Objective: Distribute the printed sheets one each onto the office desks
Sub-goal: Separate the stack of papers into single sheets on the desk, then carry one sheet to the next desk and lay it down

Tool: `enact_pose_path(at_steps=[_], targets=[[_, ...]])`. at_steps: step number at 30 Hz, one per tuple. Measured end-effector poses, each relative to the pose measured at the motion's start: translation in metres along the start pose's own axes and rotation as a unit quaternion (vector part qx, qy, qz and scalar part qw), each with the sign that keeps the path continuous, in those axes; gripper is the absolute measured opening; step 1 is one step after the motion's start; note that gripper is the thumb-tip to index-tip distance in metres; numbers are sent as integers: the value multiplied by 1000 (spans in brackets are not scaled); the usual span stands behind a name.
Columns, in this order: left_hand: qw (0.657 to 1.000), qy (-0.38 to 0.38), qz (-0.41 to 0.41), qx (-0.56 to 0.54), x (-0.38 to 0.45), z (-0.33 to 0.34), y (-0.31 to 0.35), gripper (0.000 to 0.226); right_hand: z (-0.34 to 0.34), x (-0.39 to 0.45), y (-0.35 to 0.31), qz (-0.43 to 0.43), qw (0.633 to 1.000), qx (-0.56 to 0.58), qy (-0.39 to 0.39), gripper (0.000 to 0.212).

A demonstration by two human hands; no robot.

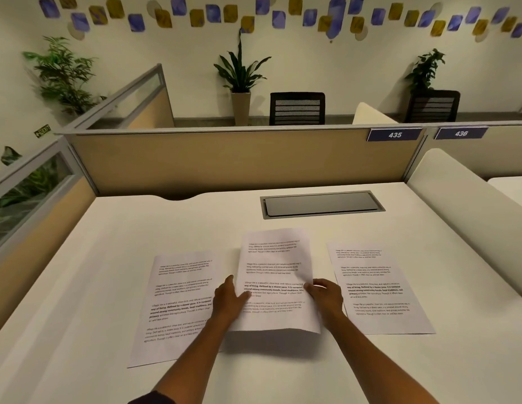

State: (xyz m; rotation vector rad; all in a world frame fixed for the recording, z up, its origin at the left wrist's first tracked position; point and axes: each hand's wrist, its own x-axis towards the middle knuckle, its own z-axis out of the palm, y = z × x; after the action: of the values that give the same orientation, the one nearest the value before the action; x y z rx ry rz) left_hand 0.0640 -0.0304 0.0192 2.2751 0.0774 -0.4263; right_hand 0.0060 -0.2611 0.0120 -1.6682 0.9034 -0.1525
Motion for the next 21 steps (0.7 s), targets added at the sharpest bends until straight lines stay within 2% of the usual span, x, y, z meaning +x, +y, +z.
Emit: enact_pose_path(at_steps=[3,6,7,12,18,21], targets=[[997,27,-28,-64,4,-4,6,60,-4,-1,-1,-20,999,26,-14,20],[992,38,-20,-121,8,-7,11,26,-8,-3,-3,-32,999,37,-5,21],[990,39,-16,-134,9,-7,14,21,-10,-4,-4,-34,999,43,2,21],[984,32,-3,-177,11,-4,25,25,-25,-8,-5,-34,996,77,22,15],[982,-15,37,-183,8,21,46,27,-58,-21,1,-19,990,122,68,18],[981,-62,53,-179,1,44,58,27,-86,-31,14,-1,983,146,107,19]])
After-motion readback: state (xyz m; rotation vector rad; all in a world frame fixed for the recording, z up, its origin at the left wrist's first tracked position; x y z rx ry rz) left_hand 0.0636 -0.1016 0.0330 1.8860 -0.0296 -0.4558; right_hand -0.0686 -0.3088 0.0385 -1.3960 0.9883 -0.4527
